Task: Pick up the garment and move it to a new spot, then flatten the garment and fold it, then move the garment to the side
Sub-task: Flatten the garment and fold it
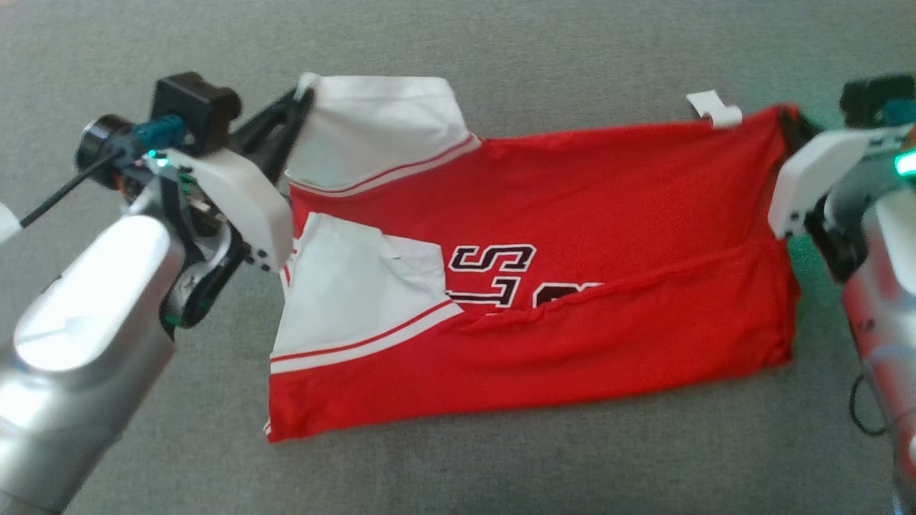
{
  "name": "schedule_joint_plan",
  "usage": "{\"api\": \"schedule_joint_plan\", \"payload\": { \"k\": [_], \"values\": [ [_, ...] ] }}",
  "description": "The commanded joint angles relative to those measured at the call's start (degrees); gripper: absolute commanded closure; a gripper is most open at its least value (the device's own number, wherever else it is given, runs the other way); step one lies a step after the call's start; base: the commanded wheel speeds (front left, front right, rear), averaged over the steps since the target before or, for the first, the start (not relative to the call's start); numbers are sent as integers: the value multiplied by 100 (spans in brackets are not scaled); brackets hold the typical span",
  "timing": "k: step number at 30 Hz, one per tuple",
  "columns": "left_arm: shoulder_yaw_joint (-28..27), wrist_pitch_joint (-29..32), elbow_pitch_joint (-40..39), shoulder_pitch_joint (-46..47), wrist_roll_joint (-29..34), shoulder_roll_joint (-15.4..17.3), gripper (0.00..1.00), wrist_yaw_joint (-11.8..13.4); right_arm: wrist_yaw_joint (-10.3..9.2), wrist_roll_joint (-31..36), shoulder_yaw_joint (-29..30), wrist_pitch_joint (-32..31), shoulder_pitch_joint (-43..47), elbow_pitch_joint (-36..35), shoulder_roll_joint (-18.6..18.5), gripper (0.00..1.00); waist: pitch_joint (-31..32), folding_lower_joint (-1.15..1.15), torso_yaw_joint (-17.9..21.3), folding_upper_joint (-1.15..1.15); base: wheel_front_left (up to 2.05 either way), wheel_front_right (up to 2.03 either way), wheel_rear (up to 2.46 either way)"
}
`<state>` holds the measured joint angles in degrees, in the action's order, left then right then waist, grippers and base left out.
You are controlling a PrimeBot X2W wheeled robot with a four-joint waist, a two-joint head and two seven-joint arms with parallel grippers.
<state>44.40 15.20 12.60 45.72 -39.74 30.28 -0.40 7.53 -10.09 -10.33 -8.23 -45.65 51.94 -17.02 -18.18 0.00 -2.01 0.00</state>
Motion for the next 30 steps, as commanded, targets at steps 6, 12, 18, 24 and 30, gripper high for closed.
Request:
{"api": "schedule_joint_plan", "payload": {
  "k": [6,12,18,24,30],
  "values": [
    [-306,-201,488,853,287,198,100,-30,-4,-376,-254,375,-681,-203,-10,100,-114,0,171,0,0,0,0],
    [-300,-793,1359,1604,701,14,100,-131,-4,-659,-472,965,-1145,-309,-97,100,-281,0,241,0,0,0,0],
    [-328,-1437,2007,2013,859,-221,100,-205,-4,-792,-662,1590,-1308,-253,-97,100,-322,0,263,0,0,0,0],
    [-145,-1749,2485,1965,807,-464,100,-458,-4,-1035,-1030,1961,-1214,-64,-137,100,-201,0,238,0,0,0,0],
    [-14,-1652,2574,1600,466,-485,100,-624,-4,-1433,-1563,1897,-962,102,-254,100,49,0,186,0,0,0,0]
  ]
}}
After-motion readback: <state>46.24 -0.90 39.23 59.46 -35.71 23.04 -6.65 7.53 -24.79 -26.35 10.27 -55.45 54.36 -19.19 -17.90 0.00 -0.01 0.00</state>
